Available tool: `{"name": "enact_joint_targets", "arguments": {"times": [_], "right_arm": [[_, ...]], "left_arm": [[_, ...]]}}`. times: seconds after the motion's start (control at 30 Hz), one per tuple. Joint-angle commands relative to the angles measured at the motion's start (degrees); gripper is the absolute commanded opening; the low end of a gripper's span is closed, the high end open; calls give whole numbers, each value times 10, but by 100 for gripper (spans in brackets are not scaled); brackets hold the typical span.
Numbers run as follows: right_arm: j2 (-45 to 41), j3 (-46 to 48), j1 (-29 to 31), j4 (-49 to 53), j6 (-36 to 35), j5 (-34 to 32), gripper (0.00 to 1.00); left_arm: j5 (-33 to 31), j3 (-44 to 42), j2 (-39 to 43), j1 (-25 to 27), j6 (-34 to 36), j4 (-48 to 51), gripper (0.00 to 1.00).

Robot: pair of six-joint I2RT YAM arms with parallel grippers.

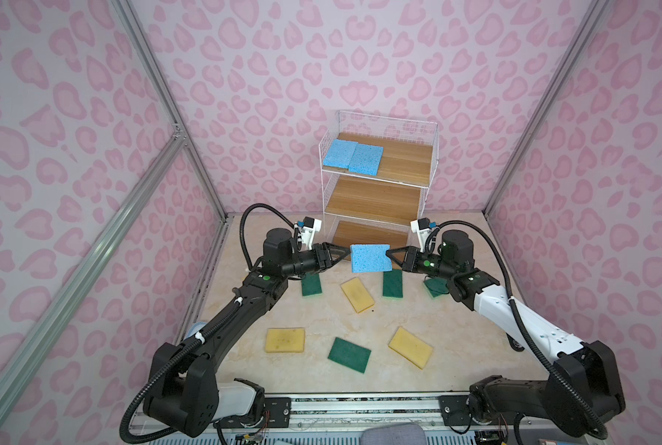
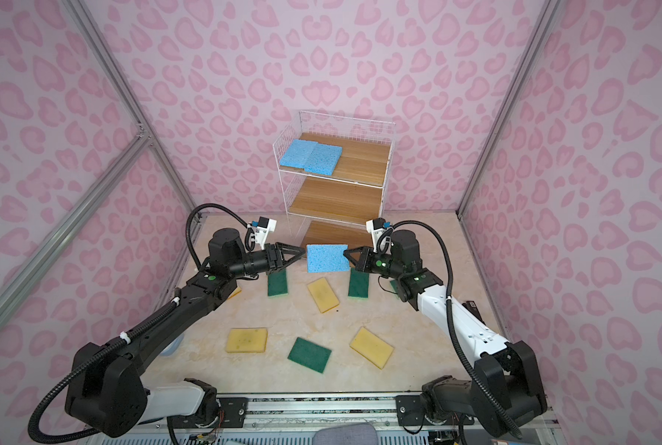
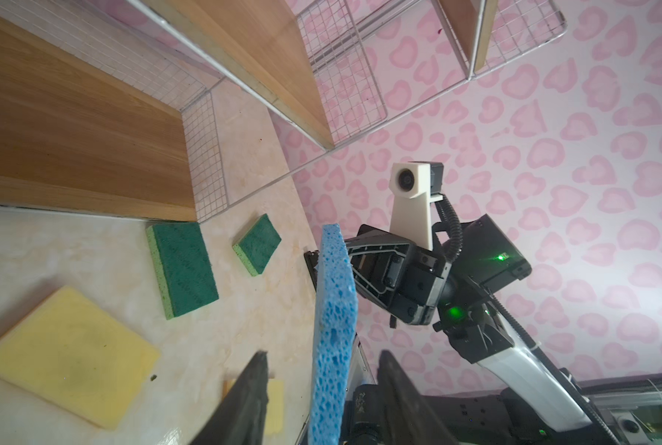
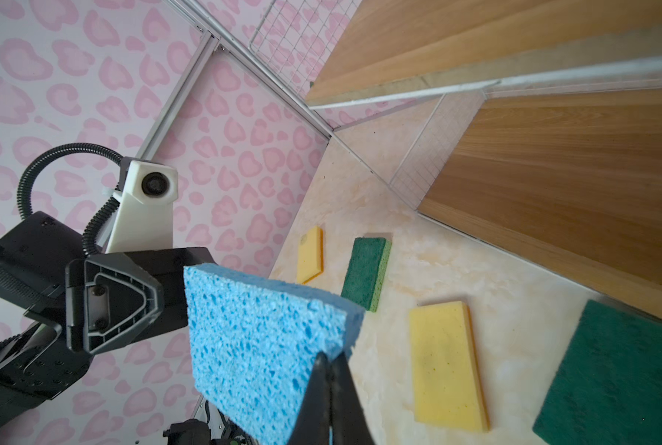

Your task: Place and organize the cleaning sponges onto the shelf

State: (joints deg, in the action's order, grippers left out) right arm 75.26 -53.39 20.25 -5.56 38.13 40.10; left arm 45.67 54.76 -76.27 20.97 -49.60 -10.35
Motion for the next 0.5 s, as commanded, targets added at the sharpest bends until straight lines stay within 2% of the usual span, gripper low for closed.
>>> {"name": "enact_joint_targets", "arguments": {"times": [0.0, 0.17, 0.47], "right_arm": [[6, -10, 0, 19, -14, -6, 0], [11, -25, 0, 41, -23, -17, 0], [19, -43, 5, 47, -19, -21, 0]], "left_arm": [[-22, 3, 9, 2, 48, 51, 58], [-46, 7, 27, 10, 69, 79, 62], [-76, 28, 14, 36, 63, 86, 57]]}}
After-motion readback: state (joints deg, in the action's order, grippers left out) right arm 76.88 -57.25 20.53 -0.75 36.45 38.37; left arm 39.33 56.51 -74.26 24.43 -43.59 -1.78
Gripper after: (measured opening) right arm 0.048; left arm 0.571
